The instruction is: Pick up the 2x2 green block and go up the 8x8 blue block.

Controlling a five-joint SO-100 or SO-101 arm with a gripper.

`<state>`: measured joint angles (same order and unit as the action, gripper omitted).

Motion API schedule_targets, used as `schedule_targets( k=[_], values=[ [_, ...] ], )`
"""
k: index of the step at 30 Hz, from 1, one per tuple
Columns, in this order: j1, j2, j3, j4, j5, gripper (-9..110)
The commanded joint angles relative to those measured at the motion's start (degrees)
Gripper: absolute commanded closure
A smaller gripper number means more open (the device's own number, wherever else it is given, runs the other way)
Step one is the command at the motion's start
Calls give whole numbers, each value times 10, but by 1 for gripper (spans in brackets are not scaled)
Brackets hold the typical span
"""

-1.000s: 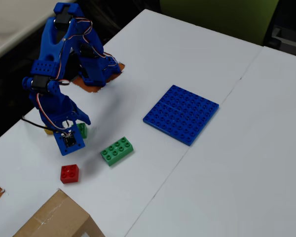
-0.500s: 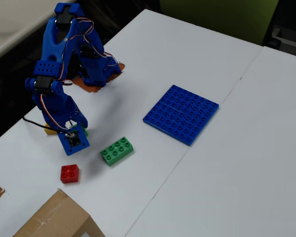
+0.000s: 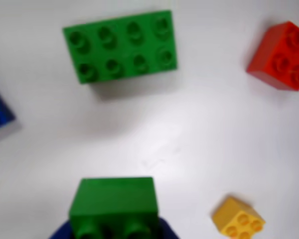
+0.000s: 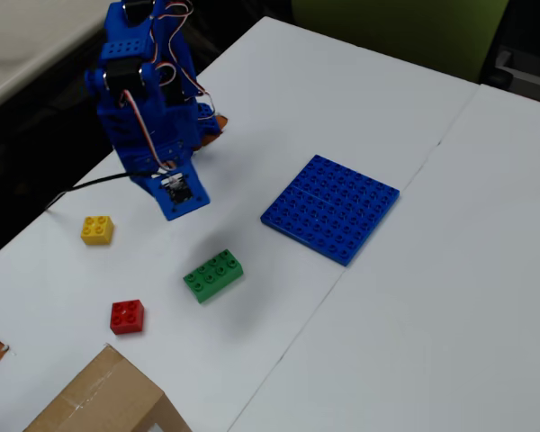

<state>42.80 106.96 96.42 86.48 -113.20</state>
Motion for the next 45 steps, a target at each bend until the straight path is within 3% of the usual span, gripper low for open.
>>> schedule_targets(
  k=[1, 11, 20, 45],
  values=[
    [-78, 49, -40, 31, 1, 97],
    [-275, 40, -193, 98, 15, 97],
    [-394, -134, -442, 177, 76, 97],
    [-454, -299, -541, 185, 156, 101]
  ],
)
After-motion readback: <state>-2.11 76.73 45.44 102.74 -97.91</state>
